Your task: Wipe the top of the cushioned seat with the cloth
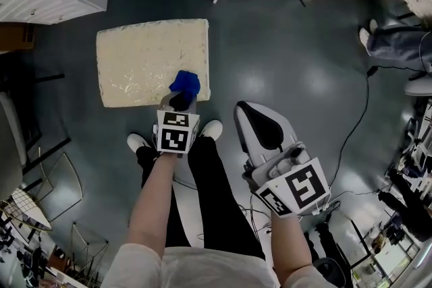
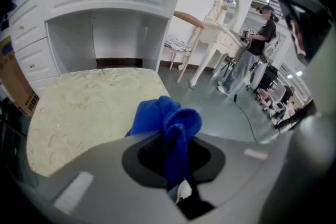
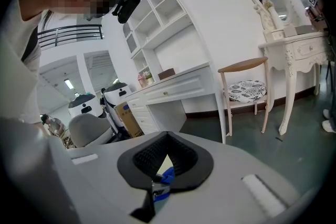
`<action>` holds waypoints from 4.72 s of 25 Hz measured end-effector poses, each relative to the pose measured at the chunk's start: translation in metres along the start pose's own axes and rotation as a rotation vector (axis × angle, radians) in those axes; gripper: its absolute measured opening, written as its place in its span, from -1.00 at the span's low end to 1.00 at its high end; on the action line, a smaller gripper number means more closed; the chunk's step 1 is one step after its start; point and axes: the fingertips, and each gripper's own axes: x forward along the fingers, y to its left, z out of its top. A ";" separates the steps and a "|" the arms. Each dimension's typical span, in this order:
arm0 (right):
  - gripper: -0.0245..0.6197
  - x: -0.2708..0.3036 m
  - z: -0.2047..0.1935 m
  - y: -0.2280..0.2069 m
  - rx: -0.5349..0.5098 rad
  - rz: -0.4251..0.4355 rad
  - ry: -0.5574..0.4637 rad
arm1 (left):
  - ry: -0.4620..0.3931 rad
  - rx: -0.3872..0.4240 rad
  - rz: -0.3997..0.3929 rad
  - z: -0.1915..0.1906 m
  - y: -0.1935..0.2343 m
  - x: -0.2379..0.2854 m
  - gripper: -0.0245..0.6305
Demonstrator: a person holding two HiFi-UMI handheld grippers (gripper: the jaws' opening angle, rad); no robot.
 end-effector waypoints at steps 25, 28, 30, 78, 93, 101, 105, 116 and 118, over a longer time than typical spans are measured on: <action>-0.92 0.083 -0.012 0.116 -0.048 0.098 0.052 | 0.011 -0.024 0.010 -0.051 0.117 -0.066 -0.78; -0.92 0.094 -0.014 0.127 -0.051 0.106 0.061 | 0.004 -0.031 0.007 -0.055 0.129 -0.070 -0.78; -0.92 0.100 -0.016 0.134 -0.052 0.112 0.066 | 0.003 -0.036 0.005 -0.057 0.135 -0.074 -0.78; -0.92 0.127 -0.027 0.209 -0.093 0.162 0.098 | -0.025 -0.066 0.099 -0.094 0.238 -0.150 -0.78; -0.92 0.082 0.015 0.223 -0.102 0.115 0.084 | -0.133 0.000 -0.006 -0.030 0.177 -0.221 -0.78; -0.92 0.054 0.052 0.243 -0.128 0.107 0.058 | -0.241 0.049 -0.051 0.028 0.145 -0.288 -0.78; -0.92 0.044 0.071 0.249 -0.143 0.099 0.033 | -0.300 0.065 -0.057 0.057 0.137 -0.318 -0.78; -0.92 0.007 0.118 0.272 -0.192 0.090 -0.007 | -0.469 0.125 -0.080 0.120 0.094 -0.417 -0.78; -0.92 0.000 0.127 0.278 -0.201 0.090 -0.020 | -0.505 0.137 -0.086 0.131 0.086 -0.435 -0.78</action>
